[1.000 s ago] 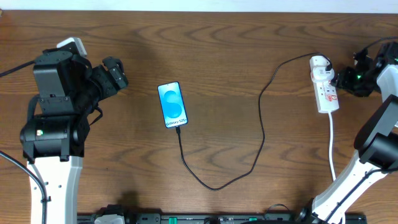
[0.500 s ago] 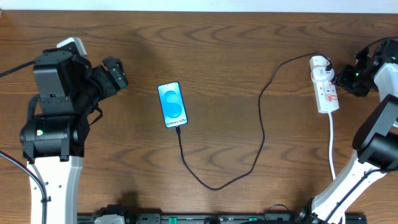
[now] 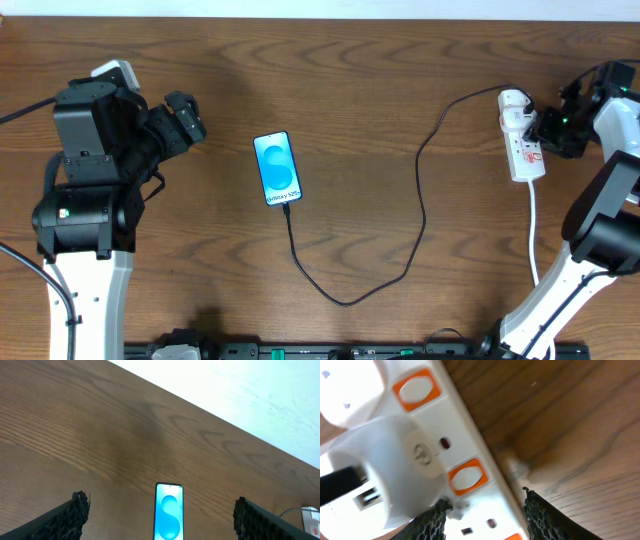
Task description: Plug charger to phone and switch on socket
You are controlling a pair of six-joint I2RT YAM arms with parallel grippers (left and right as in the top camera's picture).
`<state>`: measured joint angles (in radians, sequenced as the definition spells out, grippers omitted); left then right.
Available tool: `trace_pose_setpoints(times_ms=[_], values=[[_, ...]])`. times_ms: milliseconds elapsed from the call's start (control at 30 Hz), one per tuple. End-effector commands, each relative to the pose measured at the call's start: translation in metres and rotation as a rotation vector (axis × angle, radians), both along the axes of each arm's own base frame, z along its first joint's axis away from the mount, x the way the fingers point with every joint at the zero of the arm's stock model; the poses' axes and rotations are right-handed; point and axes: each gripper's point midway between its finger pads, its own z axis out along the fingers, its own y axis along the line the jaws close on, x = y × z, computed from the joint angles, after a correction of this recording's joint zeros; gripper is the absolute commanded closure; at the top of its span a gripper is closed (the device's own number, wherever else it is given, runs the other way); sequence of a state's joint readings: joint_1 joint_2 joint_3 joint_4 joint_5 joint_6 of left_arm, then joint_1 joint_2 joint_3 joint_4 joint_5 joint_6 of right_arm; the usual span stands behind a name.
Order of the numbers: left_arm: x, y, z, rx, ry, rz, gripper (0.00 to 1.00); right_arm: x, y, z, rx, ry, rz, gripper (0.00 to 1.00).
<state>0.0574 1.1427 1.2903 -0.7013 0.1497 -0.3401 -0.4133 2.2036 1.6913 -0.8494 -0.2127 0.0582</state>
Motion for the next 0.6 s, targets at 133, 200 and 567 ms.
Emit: trace_pose_setpoints(times_ms=[133,200,567], values=[[0.0,0.005,-0.002,0.014,0.006,0.02,0.07,0.015,0.015,0.005,-0.015,-0.025,-0.05,0.5],[0.0,0.005,-0.002,0.014,0.006,0.02,0.07,0.015,0.011,0.005,-0.018,-0.03,-0.068,0.5],[0.0,0.005,-0.002,0.014,0.006,0.02,0.07,0.01,-0.021,0.036,-0.037,-0.094,-0.151,0.49]])
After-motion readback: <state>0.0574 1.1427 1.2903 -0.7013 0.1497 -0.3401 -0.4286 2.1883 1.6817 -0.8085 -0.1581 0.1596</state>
